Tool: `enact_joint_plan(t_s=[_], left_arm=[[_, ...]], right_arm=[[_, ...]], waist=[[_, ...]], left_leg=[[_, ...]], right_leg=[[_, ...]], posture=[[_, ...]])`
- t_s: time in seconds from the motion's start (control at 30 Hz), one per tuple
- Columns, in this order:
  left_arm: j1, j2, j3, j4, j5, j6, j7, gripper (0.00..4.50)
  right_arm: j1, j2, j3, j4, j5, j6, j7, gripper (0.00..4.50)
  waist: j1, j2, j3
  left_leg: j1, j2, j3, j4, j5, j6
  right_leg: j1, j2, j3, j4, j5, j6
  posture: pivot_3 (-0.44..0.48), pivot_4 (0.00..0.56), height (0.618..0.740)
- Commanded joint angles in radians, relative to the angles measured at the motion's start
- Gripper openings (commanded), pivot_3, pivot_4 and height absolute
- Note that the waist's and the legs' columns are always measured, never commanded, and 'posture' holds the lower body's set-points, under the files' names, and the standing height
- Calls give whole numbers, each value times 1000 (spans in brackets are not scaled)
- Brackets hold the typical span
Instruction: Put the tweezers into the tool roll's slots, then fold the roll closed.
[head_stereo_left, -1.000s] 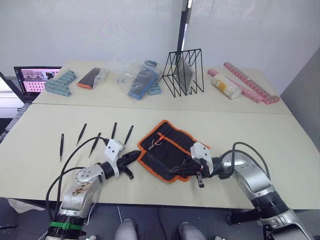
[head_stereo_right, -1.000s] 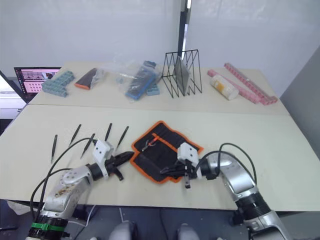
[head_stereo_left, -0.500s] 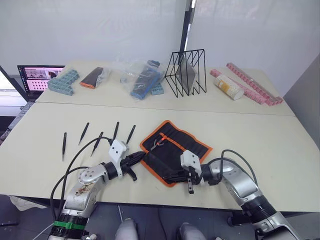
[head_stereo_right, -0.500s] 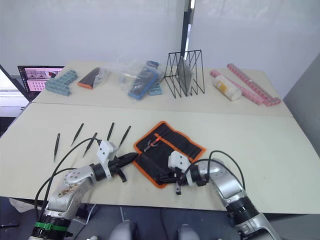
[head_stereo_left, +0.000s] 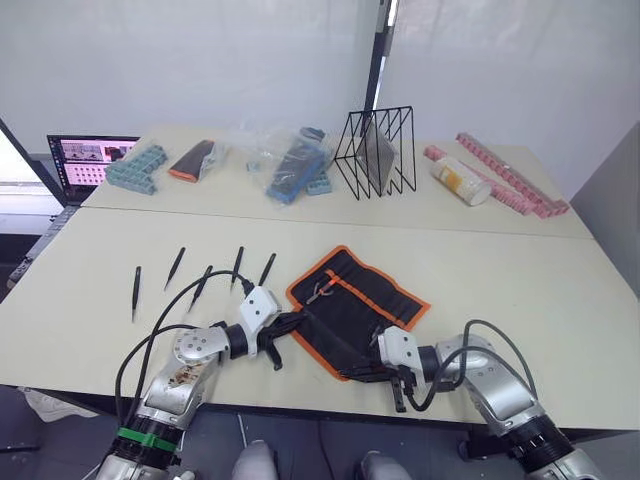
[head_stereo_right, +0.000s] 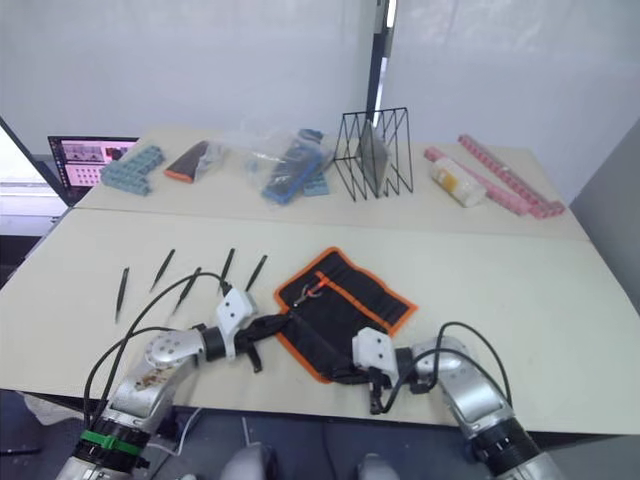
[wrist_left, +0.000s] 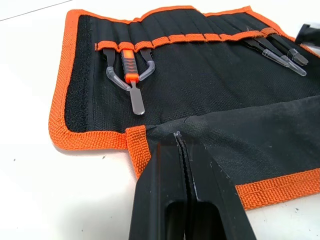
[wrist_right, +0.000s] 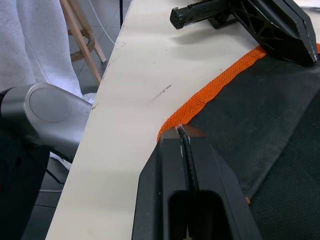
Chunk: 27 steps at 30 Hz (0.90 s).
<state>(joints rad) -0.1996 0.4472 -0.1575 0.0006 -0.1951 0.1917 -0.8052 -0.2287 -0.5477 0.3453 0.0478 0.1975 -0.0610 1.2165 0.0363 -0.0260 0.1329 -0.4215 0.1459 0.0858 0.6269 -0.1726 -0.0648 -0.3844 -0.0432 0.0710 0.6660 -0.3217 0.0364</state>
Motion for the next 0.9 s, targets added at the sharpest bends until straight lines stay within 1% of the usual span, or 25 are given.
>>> enact_joint_plan(t_s=[0.03, 0.1, 0.2, 0.3, 0.4, 0.5, 0.57, 0.63, 0.7, 0.73, 0.77, 0.83, 0.87, 0.9], left_arm=[[28, 20, -17, 33, 23, 21, -13, 31], [31, 18, -4, 27, 7, 26, -16, 31], [32, 15, 36, 7, -39, 35, -24, 31], [28, 17, 97, -29, -116, 46, -44, 31], [15, 48, 148, -56, -157, 55, -69, 31], [-13, 100, 217, -78, -208, 83, -93, 31], [-28, 145, 259, -80, -212, 98, -88, 31], [-22, 181, 292, -82, -227, 102, -103, 31], [3, 218, 360, -75, -243, 109, -93, 31], [21, 232, 397, -71, -252, 115, -84, 272], [44, 245, 439, -68, -259, 121, -74, 552], [81, 259, 487, -71, -269, 124, -63, 1126], [108, 263, 511, -76, -269, 119, -58, 1409], [154, 266, 553, -84, -269, 112, -48, 1775]], right_arm=[[11, -10, 30, 58, -65, -25, -1, 0], [9, -16, 29, 56, -60, -31, 5, 0], [19, -15, -16, -9, 50, 69, 26, 0], [22, -49, -59, -79, 136, 156, 60, 0], [2, -73, -125, -95, 207, 213, 70, 0], [-48, -99, -213, -54, 272, 275, 77, 0], [-89, -117, -265, -9, 281, 299, 61, 0], [-129, -123, -308, 44, 289, 324, 38, 0], [-184, -130, -363, 141, 280, 317, 10, 0], [-206, -131, -388, 188, 268, 302, -7, 0], [-227, -132, -414, 241, 256, 276, -30, 259], [-247, -132, -440, 306, 240, 240, -47, 898], [-251, -135, -449, 337, 229, 220, -51, 1143], [-258, -133, -471, 391, 217, 182, -74, 1521]], waist=[[0, 0, -1], [-1, 0, -1], [-2, 0, -1], [-1, 1, 0], [-2, 1, 1], [-2, 1, 2], [-2, 0, 3], [-2, 0, 3], [-3, 0, 3], [-4, 0, 3], [-8, 0, 3], [-13, 0, 3], [-15, 0, 3], [-16, 1, 3]], left_leg=[[0, 0, 0, 0, 0, 0], [0, 0, 0, 0, 0, 0], [0, 0, 0, 0, 0, 0], [-1, 0, 0, 0, 0, 0], [-3, 0, 0, 0, 0, 0], [-3, 0, 0, 0, 0, 0], [-3, 0, 0, 0, 0, 0], [-3, 0, 0, 0, 0, 0], [-3, 0, 0, -1, 0, 0], [-3, 0, 1, -1, 0, 0], [-3, 0, 1, -2, 0, 0], [-4, 0, 1, -2, -1, 1], [-4, 0, 1, -3, -1, 1], [-4, 0, 1, -3, -1, 1]], right_leg=[[0, 0, 0, 0, 0, 0], [0, 0, 0, 0, 0, 0], [0, 0, 0, 0, 0, 0], [-1, 0, 0, 0, 0, 0], [-3, 0, 0, 1, 0, 0], [-3, 0, 0, 0, 0, 0], [-3, 0, 0, 0, 0, 0], [-3, 0, 0, 0, 0, 0], [-3, 0, 0, -1, 0, 0], [-3, 0, 0, -1, 0, 0], [-4, 0, 0, -1, 0, 0], [-4, 0, 0, -1, 0, 0], [-4, 0, 0, -1, 0, 0], [-4, 0, 0, -1, 0, 0]], posture=[[0, 150, 713], [0, 150, 713], [0, 150, 713], [0, 150, 713], [0, 150, 713], [0, 150, 713], [0, 150, 713], [0, 150, 713], [0, 150, 713], [0, 150, 713], [0, 150, 713], [0, 150, 713], [0, 150, 713], [0, 150, 713]])
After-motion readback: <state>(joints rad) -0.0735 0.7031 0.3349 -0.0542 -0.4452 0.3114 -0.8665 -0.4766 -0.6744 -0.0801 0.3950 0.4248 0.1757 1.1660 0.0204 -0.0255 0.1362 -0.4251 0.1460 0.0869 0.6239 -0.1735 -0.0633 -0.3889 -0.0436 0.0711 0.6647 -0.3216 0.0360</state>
